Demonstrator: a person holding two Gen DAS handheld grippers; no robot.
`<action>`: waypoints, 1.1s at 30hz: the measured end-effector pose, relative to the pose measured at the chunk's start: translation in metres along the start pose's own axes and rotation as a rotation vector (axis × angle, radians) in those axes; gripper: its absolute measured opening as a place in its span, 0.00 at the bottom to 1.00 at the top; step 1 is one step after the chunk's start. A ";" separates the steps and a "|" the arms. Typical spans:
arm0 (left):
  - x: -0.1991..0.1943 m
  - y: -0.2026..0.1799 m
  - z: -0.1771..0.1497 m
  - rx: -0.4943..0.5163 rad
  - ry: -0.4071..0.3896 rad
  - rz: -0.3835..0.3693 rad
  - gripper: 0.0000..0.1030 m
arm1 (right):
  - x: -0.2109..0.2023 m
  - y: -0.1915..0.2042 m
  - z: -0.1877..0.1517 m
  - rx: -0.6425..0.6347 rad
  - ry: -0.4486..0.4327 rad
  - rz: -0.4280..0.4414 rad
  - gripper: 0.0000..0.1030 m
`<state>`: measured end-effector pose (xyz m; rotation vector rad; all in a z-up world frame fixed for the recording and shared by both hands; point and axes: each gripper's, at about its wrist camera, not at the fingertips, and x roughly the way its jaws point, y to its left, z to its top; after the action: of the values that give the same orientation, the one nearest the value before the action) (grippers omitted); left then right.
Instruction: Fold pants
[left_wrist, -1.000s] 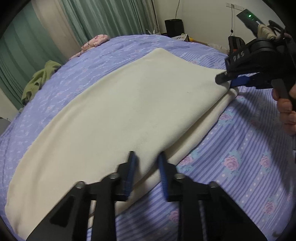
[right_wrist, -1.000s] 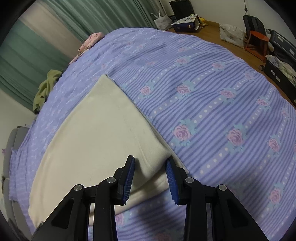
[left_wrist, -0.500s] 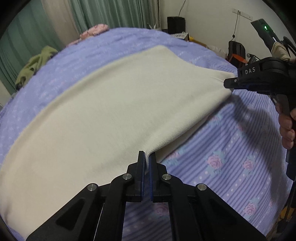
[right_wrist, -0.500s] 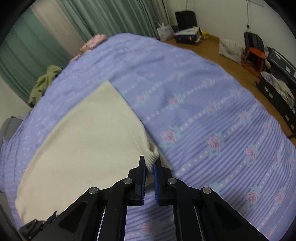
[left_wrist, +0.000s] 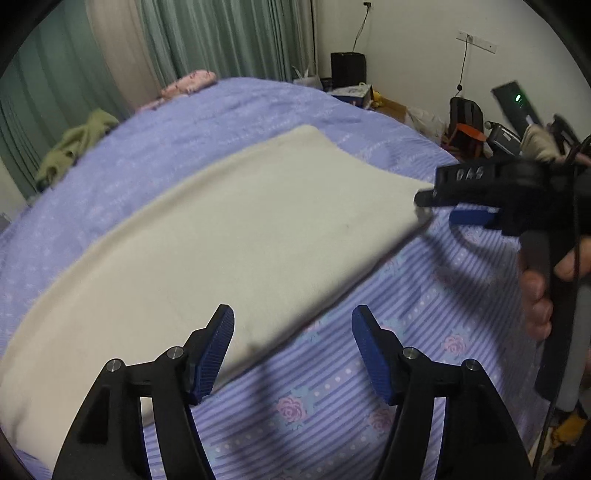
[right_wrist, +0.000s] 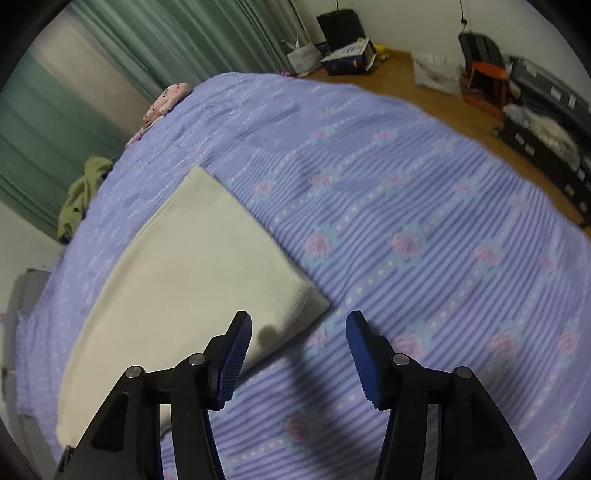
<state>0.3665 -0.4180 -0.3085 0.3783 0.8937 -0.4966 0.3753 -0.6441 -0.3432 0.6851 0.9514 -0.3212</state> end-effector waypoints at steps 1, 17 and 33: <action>0.001 0.000 0.001 -0.004 -0.002 0.005 0.64 | 0.005 -0.001 0.000 0.006 0.014 0.010 0.53; 0.027 0.030 0.009 -0.168 0.062 0.017 0.63 | 0.059 -0.014 0.010 0.123 0.118 0.236 0.51; 0.025 0.023 0.015 -0.194 0.074 -0.004 0.63 | 0.050 -0.015 0.026 0.255 0.132 0.435 0.15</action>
<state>0.4020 -0.4128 -0.3177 0.2192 1.0058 -0.3975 0.4114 -0.6701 -0.3800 1.1352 0.8662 -0.0103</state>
